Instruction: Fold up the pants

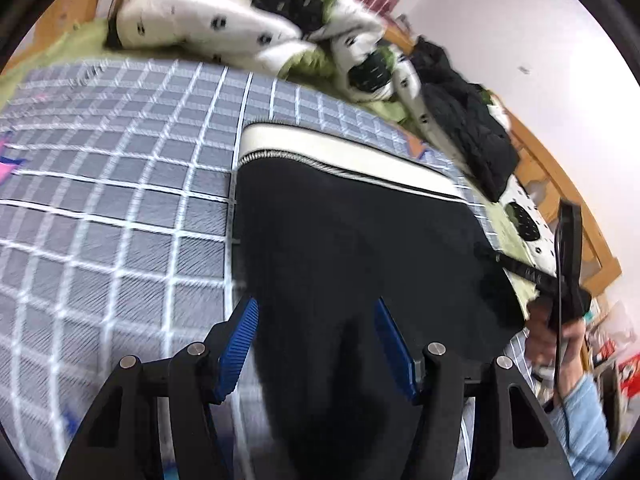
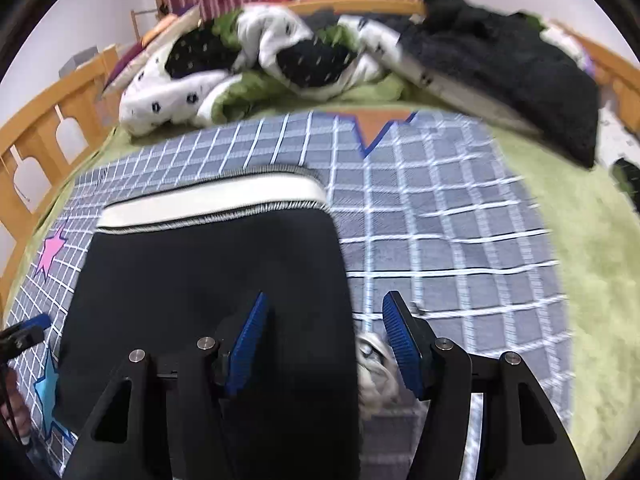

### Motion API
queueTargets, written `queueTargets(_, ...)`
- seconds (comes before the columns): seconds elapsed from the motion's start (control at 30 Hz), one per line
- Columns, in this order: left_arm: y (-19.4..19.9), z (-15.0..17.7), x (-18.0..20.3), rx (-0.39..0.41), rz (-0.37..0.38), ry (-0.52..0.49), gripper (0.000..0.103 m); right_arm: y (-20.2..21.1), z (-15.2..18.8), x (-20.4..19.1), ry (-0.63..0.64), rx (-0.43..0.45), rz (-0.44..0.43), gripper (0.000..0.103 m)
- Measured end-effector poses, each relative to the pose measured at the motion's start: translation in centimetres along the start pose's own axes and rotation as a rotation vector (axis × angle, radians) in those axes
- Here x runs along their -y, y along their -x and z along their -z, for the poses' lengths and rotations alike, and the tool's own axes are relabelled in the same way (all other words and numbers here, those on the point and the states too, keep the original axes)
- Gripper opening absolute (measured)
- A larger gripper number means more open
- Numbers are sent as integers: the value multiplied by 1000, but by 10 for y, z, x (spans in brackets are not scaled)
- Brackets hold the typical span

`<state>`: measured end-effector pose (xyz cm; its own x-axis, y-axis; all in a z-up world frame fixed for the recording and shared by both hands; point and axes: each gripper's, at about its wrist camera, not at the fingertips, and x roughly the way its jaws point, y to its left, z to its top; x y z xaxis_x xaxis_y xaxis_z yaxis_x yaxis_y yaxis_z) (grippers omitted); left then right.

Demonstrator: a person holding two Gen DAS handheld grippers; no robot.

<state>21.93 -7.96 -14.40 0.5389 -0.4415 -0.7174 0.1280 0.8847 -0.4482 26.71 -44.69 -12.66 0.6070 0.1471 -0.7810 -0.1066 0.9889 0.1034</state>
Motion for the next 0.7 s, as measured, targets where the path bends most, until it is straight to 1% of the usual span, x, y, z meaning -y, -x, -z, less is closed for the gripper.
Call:
queueTargets(0.03,-16,-5,-7,-27,-17,31,58,-19,0,2,-7,-40,-1,60)
queueTargets(0.07,-30,-8,-15,-62,-8,63,58,-27,1,5,-12,-44,-11,63)
queueTargets(0.1,-37,-8,-22,-84,19,79,59,-30,2,9,-15,-24,-22,67)
queueTargets(0.13,-43,-7,-29,-91,62,97,59,-31,3,13,-12,-8,-24,70)
queueTargets(0.17,-46,-7,-35,-83,104,106,59,-32,3,17,4,-9,-31,70)
queueTargets(0.2,-47,-8,-36,-79,118,103,58,-33,4,22,9,-10,-38,70)
queueTargets(0.23,-50,-10,-35,-74,125,94,55,-35,4,27,2,-17,-44,70)
queueTargets(0.3,-57,-12,-30,-74,123,94,53,-45,1,38,-59,-46,-94,70)
queueTargets(0.37,-64,-16,-25,-68,117,96,48,-54,-2,42,-90,-68,-129,70)
queueTargets(0.43,-64,-17,-25,-72,135,101,40,-58,-4,47,-106,-89,-179,70)
queueTargets(0.5,-58,-20,-29,-68,155,120,31,-66,-3,59,-166,-134,-288,70)
queueTargets(0.53,-53,-22,-30,-69,166,138,28,-70,-2,64,-201,-156,-359,60)
queueTargets(0.57,-50,-25,-29,-74,171,140,27,-74,2,69,-246,-191,-473,45)
queueTargets(0.6,-49,-28,-26,-75,167,135,26,-75,4,71,-278,-213,-539,36)
queueTargets(0.63,-43,-31,-21,-77,158,120,25,-69,4,67,-282,-194,-511,31)
queueTargets(0.67,-40,-34,-18,-78,155,112,24,-60,3,59,-247,-168,-453,24)
queueTargets(0.7,-29,-38,-14,-66,169,101,23,-49,2,46,-194,-140,-369,20)
